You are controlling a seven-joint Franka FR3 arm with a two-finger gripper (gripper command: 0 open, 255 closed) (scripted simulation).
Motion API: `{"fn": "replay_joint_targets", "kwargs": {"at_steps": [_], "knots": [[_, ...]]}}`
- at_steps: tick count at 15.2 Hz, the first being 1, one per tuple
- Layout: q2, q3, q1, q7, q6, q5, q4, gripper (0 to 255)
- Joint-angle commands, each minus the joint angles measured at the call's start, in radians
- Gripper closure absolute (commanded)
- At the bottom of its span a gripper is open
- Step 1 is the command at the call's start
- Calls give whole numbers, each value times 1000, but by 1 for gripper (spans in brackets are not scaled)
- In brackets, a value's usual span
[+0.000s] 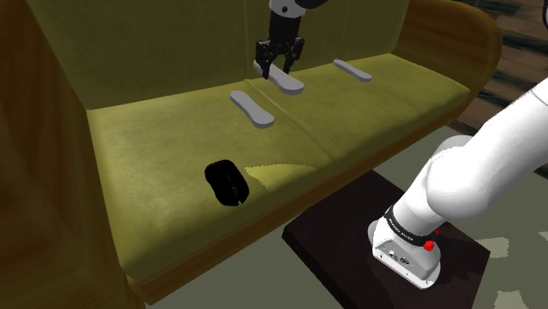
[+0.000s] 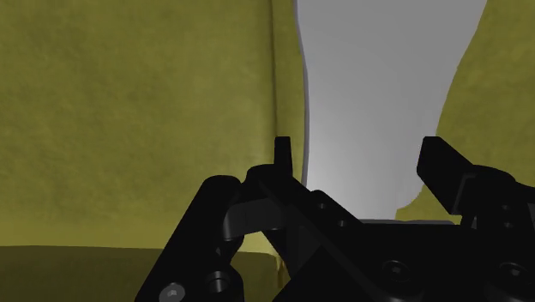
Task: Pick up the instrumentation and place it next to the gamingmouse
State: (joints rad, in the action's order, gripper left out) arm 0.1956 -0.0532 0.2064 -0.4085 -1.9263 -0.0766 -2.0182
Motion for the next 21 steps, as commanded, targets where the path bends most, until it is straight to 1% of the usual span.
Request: {"fn": "replay_joint_targets", "kwargs": {"at_steps": [1, 6, 10, 16, 20, 21], "knots": [[-18, -31, 20, -53, -2, -1, 12, 255], [-93, -101, 67, -173, 20, -11, 99, 255], [-171, -152, 108, -268, 45, -30, 191, 255], [-317, -216, 180, -405, 100, -77, 372, 255], [-442, -247, 244, -493, 157, -121, 536, 255], [-441, -246, 244, -495, 143, -121, 521, 255]]}}
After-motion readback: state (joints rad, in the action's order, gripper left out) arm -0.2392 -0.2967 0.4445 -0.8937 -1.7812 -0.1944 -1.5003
